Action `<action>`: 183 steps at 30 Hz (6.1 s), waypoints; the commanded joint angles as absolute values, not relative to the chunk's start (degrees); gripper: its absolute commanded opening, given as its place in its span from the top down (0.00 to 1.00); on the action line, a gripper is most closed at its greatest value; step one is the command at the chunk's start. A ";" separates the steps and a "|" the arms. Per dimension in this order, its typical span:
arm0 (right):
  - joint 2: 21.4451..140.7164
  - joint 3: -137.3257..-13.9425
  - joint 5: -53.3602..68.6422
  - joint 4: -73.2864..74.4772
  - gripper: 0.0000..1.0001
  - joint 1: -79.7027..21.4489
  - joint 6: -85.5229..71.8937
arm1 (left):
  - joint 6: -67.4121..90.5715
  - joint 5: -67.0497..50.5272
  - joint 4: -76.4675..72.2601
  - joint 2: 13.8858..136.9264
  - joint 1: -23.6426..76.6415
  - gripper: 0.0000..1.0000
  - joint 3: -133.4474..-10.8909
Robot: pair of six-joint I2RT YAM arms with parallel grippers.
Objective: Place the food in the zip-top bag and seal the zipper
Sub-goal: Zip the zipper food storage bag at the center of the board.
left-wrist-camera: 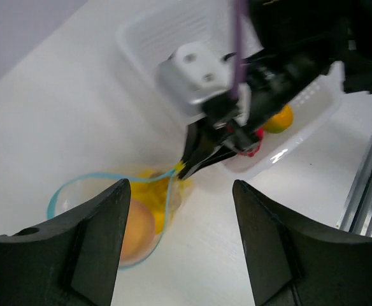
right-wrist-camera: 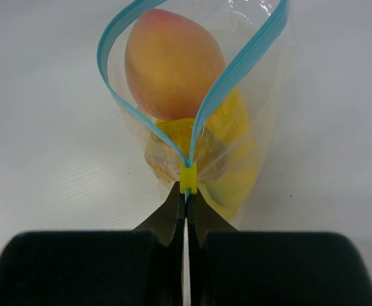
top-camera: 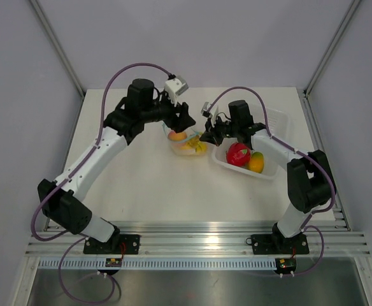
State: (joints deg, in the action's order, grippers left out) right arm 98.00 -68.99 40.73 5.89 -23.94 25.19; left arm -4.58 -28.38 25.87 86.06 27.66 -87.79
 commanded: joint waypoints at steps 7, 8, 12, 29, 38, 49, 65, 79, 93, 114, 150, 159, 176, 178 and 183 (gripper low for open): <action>95.89 -71.54 44.21 6.24 1.00 -24.17 26.81 | -25.48 -42.70 1.23 87.89 31.20 0.35 -76.20; 95.89 -71.46 44.21 6.24 1.00 -24.26 26.81 | -25.92 -44.02 1.32 88.59 30.94 0.37 -76.38; 95.19 -71.02 44.65 6.24 1.00 -23.91 26.72 | -26.72 -51.04 1.93 91.31 29.18 0.41 -76.64; 93.25 -69.26 44.47 7.21 1.00 -23.20 27.42 | -35.41 -51.33 9.04 100.81 29.00 0.56 -82.61; 93.78 -69.44 44.56 6.94 1.00 -23.12 27.42 | -38.41 -51.94 15.82 101.95 27.86 0.79 -84.99; 94.39 -69.87 45.09 6.68 1.00 -23.11 27.16 | -37.88 -51.85 18.63 103.27 27.86 0.61 -86.40; 94.83 -70.58 45.53 7.38 1.00 -23.03 26.89 | -37.71 -52.73 21.88 106.00 28.48 0.71 -89.21; 93.52 -68.03 45.35 2.91 1.00 -21.71 23.74 | -34.46 -55.19 20.05 104.94 28.13 1.00 -86.23; 92.46 -63.81 41.75 -5.10 1.00 -17.32 20.13 | -32.34 -54.58 17.23 98.09 22.50 1.00 -78.93; 94.39 -61.08 34.81 -11.34 1.00 -16.00 15.38 | -33.57 -50.72 20.65 90.45 18.37 1.00 -71.72; 93.43 -60.73 39.63 -13.21 1.00 -14.50 9.40 | -30.06 -48.43 21.27 79.02 11.86 1.00 -60.73; 89.39 -69.51 36.92 5.86 0.56 -23.20 24.42 | -29.36 -48.43 20.92 79.01 13.01 1.00 -60.82; 97.64 -83.84 37.44 17.58 0.41 -35.77 35.68 | -28.12 -50.36 19.07 79.37 13.36 1.00 -61.17; 99.48 -85.33 37.53 18.54 0.41 -36.82 36.56 | -28.12 -50.54 18.98 79.37 13.36 1.00 -61.08; 102.39 -87.53 37.27 18.20 0.40 -38.14 36.74 | -28.04 -50.98 18.90 79.54 13.45 1.00 -60.91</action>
State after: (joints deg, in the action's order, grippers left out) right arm 101.65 -84.12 37.06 18.37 -37.30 35.33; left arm -28.40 -48.27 22.57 80.93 13.19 -60.49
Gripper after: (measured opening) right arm 0.595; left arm 0.028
